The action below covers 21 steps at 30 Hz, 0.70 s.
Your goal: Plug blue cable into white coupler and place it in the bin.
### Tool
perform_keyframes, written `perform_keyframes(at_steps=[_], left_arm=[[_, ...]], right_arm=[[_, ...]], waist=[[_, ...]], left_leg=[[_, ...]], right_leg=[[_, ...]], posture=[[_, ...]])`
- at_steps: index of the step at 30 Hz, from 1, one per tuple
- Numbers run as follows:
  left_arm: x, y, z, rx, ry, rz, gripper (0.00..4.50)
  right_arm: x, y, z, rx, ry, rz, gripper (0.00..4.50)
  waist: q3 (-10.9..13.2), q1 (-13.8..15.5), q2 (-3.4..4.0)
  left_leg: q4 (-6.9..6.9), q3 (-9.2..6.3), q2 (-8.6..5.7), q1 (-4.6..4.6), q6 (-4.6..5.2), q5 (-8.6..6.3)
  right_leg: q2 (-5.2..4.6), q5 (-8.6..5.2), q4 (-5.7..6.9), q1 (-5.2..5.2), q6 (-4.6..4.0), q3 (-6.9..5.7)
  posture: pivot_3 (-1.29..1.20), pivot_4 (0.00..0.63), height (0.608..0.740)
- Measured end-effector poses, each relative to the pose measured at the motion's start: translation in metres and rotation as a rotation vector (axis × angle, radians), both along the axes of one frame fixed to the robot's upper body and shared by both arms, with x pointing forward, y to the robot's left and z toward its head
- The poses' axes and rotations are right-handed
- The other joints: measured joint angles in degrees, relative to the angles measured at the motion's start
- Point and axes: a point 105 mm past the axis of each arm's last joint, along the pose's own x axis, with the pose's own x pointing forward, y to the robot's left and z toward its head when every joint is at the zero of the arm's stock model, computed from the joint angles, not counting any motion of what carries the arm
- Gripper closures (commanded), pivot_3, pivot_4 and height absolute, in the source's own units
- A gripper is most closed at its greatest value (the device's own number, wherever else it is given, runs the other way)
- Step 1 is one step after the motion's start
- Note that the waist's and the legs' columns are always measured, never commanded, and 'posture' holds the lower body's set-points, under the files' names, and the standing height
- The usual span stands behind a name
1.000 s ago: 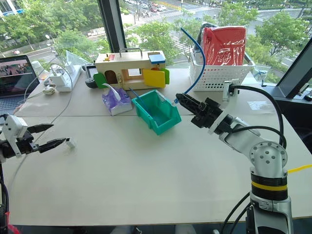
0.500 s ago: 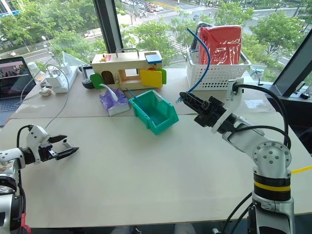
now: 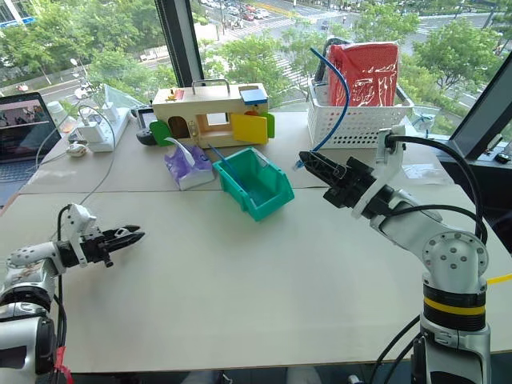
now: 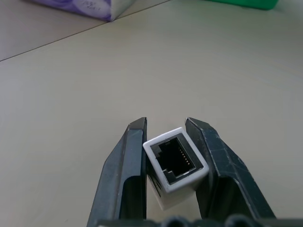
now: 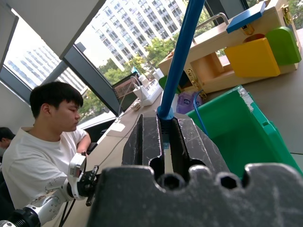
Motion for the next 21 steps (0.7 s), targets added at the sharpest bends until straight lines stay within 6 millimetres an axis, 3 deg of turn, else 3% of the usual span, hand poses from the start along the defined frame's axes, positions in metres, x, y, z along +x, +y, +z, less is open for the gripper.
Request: perform_keyframes(at_steps=[4, 8, 21], left_arm=[[-0.001, -0.026, -0.018, 0.142, -0.036, 0.037, 3.69], [0.004, -0.028, -0.031, 0.24, -0.042, 0.105, 3.69], [-0.004, -0.024, -0.011, 0.205, 0.152, 0.385, 3.69]], right_arm=[[-0.008, -0.009, 0.0, 0.01, -0.003, -0.052, 4.5], [-0.013, -0.011, 0.0, 0.011, -0.011, -0.08, 4.5], [-0.016, -0.014, 0.001, 0.031, -0.018, -0.108, 4.5]], waist=[[0.0, -0.1, 0.0], [0.0, 0.2, 0.01], [0.0, 0.8, 0.01]], left_leg=[[0.0, 0.02, -0.01, 0.01, 0.0, 0.0], [0.0, 0.02, -0.01, 0.02, 0.0, 0.0], [-0.01, 0.02, -0.01, 0.0, 0.0, 0.0]], right_leg=[[0.0, 0.0, -0.1, 0.01, 0.0, 0.03], [0.0, 0.0, -0.18, 0.08, 0.0, 0.03], [0.0, 0.0, -0.32, 0.1, 0.01, 0.02]], posture=[[0.0, 0.15, 0.74], [0.0, 0.15, 0.74], [0.0, 0.15, 0.74]])
